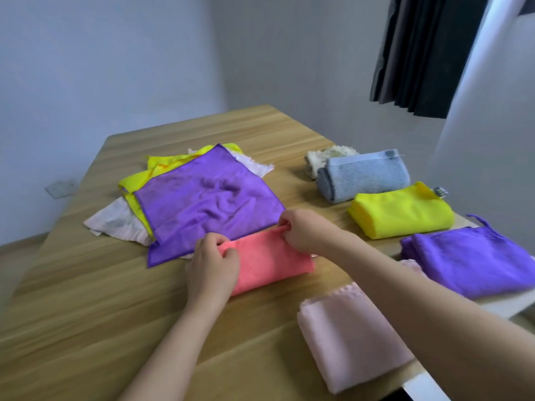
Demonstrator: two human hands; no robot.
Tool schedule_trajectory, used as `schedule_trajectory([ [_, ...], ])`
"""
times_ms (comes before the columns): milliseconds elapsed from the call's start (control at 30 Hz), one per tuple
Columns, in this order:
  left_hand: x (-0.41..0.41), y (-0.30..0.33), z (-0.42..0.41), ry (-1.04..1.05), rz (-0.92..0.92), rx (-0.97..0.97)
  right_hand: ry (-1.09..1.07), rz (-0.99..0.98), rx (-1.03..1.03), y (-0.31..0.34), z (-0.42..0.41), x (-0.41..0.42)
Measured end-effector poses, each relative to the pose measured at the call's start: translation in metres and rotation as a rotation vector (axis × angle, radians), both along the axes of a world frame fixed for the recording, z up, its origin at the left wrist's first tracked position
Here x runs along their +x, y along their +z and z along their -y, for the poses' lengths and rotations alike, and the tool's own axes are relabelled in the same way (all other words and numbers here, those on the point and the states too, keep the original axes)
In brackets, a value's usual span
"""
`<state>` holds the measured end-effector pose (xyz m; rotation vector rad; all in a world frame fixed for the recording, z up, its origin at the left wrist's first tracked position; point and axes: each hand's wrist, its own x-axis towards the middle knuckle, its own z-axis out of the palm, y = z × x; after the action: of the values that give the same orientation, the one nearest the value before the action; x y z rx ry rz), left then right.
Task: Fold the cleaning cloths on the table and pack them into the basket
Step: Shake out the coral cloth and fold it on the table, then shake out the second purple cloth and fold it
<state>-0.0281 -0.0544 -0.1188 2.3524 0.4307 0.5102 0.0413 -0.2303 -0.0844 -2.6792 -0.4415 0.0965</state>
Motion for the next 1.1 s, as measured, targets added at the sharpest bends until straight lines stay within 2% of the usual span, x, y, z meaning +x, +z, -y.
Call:
schedule_trajectory([
  [133,0.006,0.005,0.041,-0.098,-0.046,-0.086,-0.011,-0.007,-0.276,0.026,0.038,0.006],
  [233,0.007,0.007,0.067,-0.17,-0.074,-0.187,-0.047,0.031,-0.361,0.029,0.067,0.0],
  [400,0.0,0.013,0.091,-0.195,-0.12,-0.232,-0.086,0.175,-0.362,0.019,0.094,-0.018],
  [600,-0.005,0.02,0.08,-0.268,-0.094,-0.319,0.005,0.249,-0.204,0.021,0.094,-0.024],
  [667,-0.004,0.023,0.061,-0.255,-0.043,-0.234,0.032,0.296,-0.156,0.025,0.083,-0.023],
  [800,0.003,0.028,0.005,-0.139,0.139,0.196,0.105,0.364,-0.066,0.028,0.037,-0.018],
  [867,0.007,0.029,-0.025,-0.107,0.132,0.319,0.142,0.365,-0.039,0.027,0.005,-0.011],
  [967,0.009,0.023,-0.059,-0.076,0.103,0.399,0.177,0.329,-0.016,0.016,-0.034,-0.001],
  [1100,0.007,0.001,-0.08,-0.083,0.054,0.384,0.152,0.282,-0.09,-0.014,-0.06,0.004],
])
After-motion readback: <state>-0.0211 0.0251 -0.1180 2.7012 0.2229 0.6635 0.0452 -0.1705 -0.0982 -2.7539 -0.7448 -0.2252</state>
